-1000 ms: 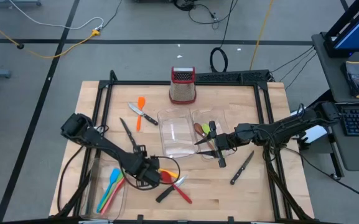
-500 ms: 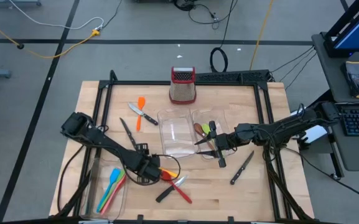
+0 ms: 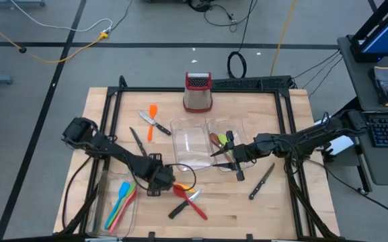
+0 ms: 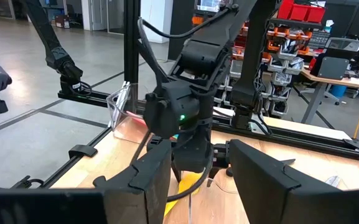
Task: Pick & Place Kitchen Items
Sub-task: Put the yellow spatula into the left transparent bin
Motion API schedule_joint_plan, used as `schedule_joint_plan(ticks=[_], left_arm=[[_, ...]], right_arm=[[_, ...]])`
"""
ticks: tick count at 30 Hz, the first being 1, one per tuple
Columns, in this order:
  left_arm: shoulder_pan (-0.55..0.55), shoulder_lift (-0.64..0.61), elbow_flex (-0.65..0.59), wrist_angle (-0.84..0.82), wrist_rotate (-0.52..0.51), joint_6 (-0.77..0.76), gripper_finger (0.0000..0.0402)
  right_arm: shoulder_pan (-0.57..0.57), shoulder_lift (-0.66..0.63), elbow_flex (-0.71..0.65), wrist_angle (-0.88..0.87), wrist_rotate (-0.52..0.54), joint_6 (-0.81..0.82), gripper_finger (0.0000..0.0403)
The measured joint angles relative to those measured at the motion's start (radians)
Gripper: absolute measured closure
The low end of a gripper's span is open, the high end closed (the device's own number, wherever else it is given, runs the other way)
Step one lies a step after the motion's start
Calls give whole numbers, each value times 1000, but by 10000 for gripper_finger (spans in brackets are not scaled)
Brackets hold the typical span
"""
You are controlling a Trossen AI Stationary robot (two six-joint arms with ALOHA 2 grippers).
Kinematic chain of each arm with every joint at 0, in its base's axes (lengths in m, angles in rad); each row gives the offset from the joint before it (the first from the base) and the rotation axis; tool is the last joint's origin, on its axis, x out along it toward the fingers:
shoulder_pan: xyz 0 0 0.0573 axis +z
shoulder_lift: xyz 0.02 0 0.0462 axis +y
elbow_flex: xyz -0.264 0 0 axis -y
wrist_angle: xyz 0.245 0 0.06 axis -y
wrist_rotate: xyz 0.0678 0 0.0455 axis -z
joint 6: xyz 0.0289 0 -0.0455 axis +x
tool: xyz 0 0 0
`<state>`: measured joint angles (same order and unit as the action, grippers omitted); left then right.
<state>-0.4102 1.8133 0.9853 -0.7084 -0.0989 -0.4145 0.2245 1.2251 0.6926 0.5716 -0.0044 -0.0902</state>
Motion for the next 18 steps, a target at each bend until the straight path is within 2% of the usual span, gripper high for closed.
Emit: schedule_joint_plan(ticks=[11,14,18], left_arm=[[43,0,-13,39,77,136,110],[62,0,-14,42,103,156,135],[69,0,-14,51,117,171,198]], right_arm=[[0,0,0,0,0,0,248],[0,0,0,0,0,0,248],[0,0,0,0,0,0,248]])
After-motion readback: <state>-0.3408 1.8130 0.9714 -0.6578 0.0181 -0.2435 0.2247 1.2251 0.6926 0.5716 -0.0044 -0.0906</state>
